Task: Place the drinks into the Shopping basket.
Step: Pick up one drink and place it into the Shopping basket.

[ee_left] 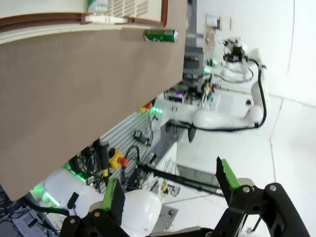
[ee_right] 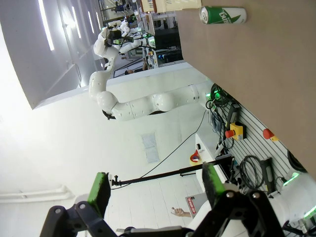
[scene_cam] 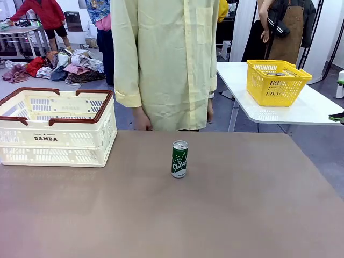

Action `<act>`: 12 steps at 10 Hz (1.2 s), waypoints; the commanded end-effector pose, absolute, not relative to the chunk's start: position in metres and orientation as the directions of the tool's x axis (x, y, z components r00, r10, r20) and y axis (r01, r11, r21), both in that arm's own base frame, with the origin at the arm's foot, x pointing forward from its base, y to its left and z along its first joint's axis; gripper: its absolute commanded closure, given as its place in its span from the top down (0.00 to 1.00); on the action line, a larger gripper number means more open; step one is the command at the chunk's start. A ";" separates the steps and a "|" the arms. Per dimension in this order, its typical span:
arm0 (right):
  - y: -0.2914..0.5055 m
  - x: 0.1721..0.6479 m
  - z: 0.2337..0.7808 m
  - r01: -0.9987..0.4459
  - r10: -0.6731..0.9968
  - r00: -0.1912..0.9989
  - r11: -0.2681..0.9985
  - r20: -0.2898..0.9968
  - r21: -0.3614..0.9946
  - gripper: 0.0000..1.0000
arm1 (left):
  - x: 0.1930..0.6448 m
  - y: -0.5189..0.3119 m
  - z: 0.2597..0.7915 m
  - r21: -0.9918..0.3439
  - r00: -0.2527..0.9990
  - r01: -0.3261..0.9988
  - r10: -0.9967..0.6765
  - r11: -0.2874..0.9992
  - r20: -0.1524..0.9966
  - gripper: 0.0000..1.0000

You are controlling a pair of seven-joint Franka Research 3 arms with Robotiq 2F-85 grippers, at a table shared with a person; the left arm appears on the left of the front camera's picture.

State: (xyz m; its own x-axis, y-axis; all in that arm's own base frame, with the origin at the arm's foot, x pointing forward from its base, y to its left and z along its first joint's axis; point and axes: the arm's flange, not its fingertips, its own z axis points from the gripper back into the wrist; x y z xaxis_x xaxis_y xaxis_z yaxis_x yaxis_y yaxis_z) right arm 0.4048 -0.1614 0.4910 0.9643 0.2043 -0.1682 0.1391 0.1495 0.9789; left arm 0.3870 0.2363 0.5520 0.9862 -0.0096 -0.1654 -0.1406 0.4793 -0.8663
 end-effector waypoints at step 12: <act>-0.159 0.408 0.497 0.155 0.196 0.964 0.144 -0.181 0.977 1.00 | 0.295 -0.259 0.589 -0.486 0.978 0.176 -0.208 0.856 -0.013 1.00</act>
State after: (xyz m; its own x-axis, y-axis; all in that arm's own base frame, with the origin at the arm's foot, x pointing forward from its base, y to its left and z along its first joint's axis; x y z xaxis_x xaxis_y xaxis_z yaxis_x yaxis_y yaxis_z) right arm 0.4049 -0.1611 0.4913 0.9643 0.2049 -0.1677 0.1385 0.1497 0.9790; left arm 0.2987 -0.2764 0.5761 0.9723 -0.2338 0.0022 0.2032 0.8400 -0.5031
